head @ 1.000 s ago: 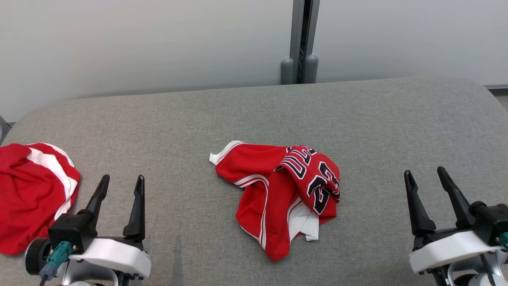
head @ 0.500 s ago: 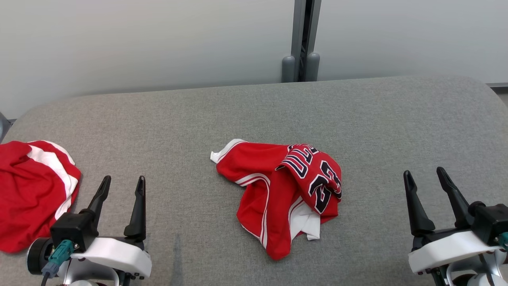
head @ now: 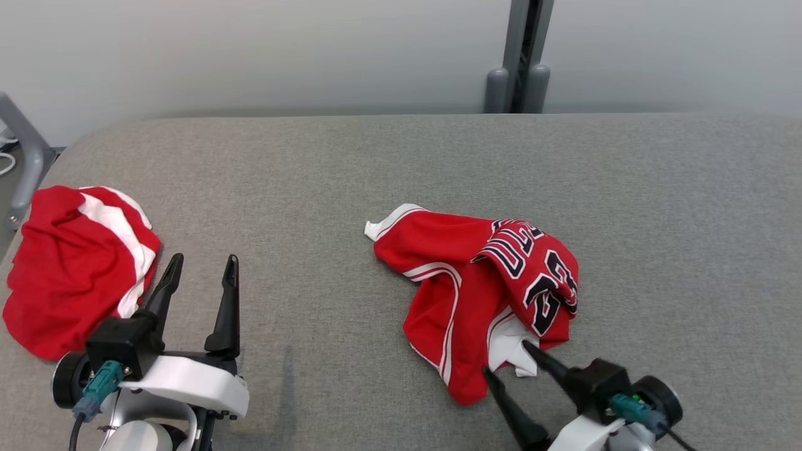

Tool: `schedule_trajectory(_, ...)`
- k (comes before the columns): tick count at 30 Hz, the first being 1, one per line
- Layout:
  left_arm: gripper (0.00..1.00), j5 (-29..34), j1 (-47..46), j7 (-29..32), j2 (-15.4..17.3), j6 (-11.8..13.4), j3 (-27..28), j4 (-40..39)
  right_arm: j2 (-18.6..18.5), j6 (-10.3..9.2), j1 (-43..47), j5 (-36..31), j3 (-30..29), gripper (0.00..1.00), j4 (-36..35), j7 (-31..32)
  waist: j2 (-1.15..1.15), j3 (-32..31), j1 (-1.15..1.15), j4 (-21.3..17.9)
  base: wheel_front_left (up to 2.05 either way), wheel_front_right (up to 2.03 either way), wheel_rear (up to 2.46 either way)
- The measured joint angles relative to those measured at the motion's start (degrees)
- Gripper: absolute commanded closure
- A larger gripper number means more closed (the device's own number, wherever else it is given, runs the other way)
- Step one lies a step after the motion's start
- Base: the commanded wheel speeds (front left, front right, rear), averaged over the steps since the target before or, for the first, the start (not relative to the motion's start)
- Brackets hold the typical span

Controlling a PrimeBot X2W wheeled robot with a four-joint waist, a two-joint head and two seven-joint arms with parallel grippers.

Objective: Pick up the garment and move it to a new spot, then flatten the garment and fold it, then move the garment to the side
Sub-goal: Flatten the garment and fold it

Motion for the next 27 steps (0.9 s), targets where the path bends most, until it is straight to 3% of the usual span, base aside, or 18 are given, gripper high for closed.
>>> schedule_trajectory(7, 0.0, 0.01, -1.99, -0.79, -1.09, -0.34, -0.93, 1.0, -1.8, 0.01, -2.75, 0.44, 9.17, 0.0, 9.29, 1.43, 0.0, 1.73, 0.0, 3.48, 0.0, 0.0, 0.0)
schedule_trajectory(13, 0.0, -0.01, -2.72, -1.64, -1.48, -0.54, -1.22, 2.29, -0.99, 0.01, -8.19, -2.04, 10.45, 0.0, 19.3, -0.98, 0.0, 3.21, 0.0, 5.49, 0.0, 0.0, 0.0)
schedule_trajectory(16, 0.0, -0.08, -3.19, -2.05, -1.51, -0.49, -1.15, 2.69, 0.07, 0.01, -10.37, -2.45, 10.07, 1.0, 23.31, -1.83, 0.0, 3.63, 0.0, 5.82, 0.0, 0.0, 0.0)
schedule_trajectory(21, 0.0, -0.2, -3.3, -2.54, -1.53, -0.4, -1.01, 3.09, 1.33, 0.01, -12.54, -1.2, 9.81, 1.0, 24.74, -4.08, 0.0, 3.63, 0.0, 5.52, 0.0, 0.0, 0.0)
schedule_trajectory(27, 0.0, -0.57, -3.28, -2.56, -1.18, 0.05, -0.59, 3.02, 1.48, 0.01, -15.39, 3.64, 11.66, 1.0, 15.23, -4.23, 0.0, 3.37, 0.0, 3.69, 0.0, 0.0, 0.0)
